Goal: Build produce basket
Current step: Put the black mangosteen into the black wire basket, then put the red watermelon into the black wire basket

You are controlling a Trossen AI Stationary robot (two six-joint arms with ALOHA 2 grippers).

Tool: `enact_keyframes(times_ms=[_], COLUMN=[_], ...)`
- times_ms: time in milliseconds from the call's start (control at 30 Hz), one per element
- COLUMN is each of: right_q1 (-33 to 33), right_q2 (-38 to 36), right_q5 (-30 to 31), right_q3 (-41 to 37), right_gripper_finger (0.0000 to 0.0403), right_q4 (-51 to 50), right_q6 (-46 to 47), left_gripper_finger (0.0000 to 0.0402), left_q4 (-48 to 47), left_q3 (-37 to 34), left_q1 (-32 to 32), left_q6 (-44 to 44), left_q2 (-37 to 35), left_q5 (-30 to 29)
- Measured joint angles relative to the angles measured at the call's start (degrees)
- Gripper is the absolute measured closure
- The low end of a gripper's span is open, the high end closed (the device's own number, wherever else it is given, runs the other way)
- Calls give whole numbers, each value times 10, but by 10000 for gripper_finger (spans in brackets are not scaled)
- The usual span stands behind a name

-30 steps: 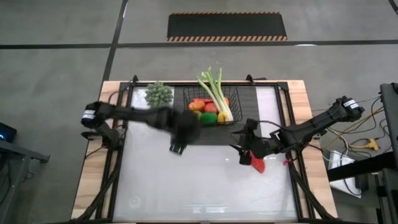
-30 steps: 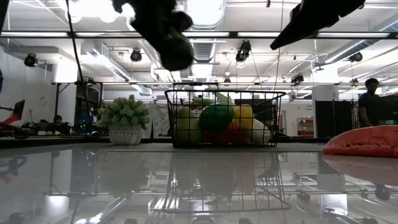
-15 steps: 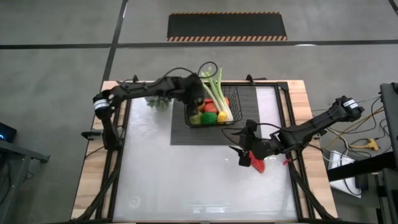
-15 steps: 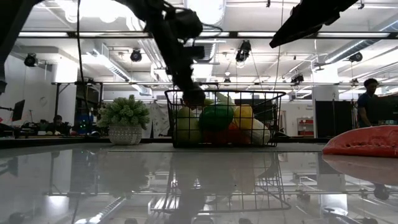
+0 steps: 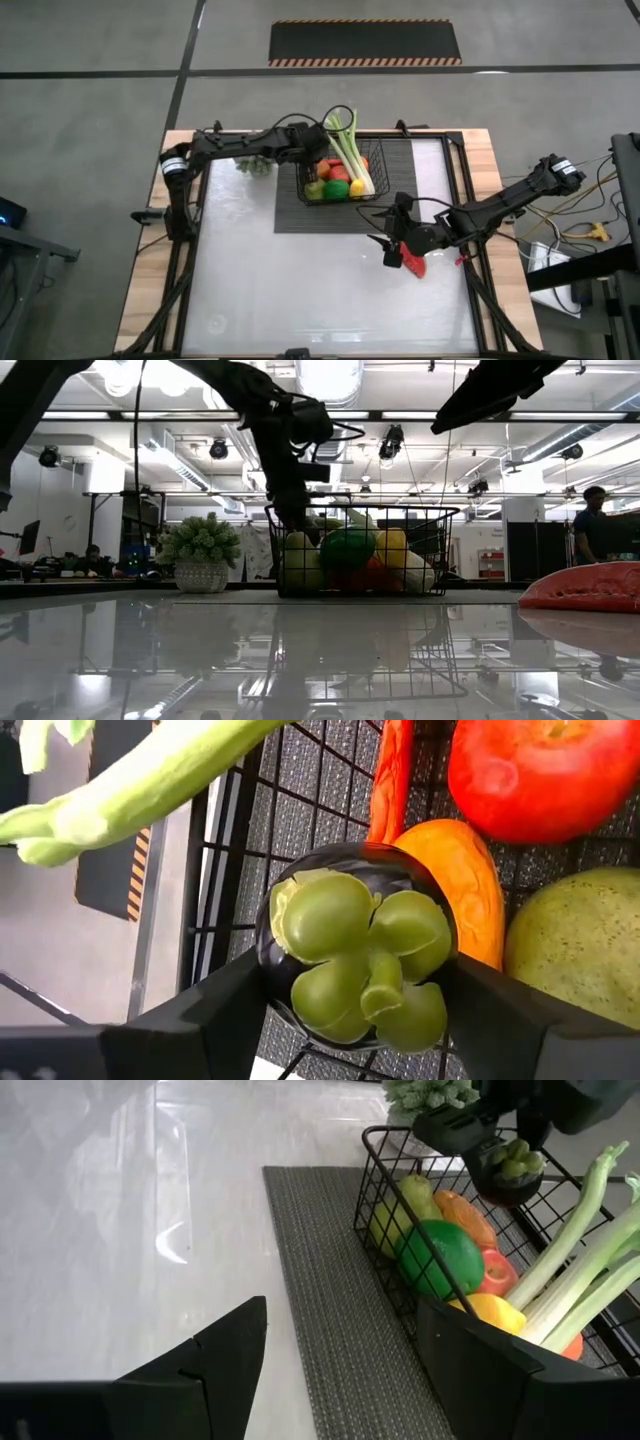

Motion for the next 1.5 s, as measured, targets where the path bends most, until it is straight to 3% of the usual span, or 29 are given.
enact_keyframes(times_ms=[300, 633, 800, 933, 1200, 1500], right_q1=[0, 0, 0, -2, -1, -1], right_q2=[0, 0, -1, 1, 15, 64], right_q5=[0, 0, -7, -72, -156, -267], right_q3=[0, 0, 0, 0, -1, -36], right_gripper_finger=[161, 161, 161, 161, 161, 161], right_q4=[1, -1, -27, -102, -335, -376], right_q6=[0, 43, 156, 313, 586, 623], left_gripper_finger=[105, 95, 95, 95, 95, 95], left_q4=[-2, -16, -47, -51, 105, 296], left_q3=[0, 0, 1, -4, -115, -273], left_q1=[0, -4, -22, -56, -183, -291], left_q6=[0, 15, 10, -38, -47, -47], left_q2=[0, -8, -55, -105, -221, -330], left_q5=[-1, -1, -2, 5, 17, 16])
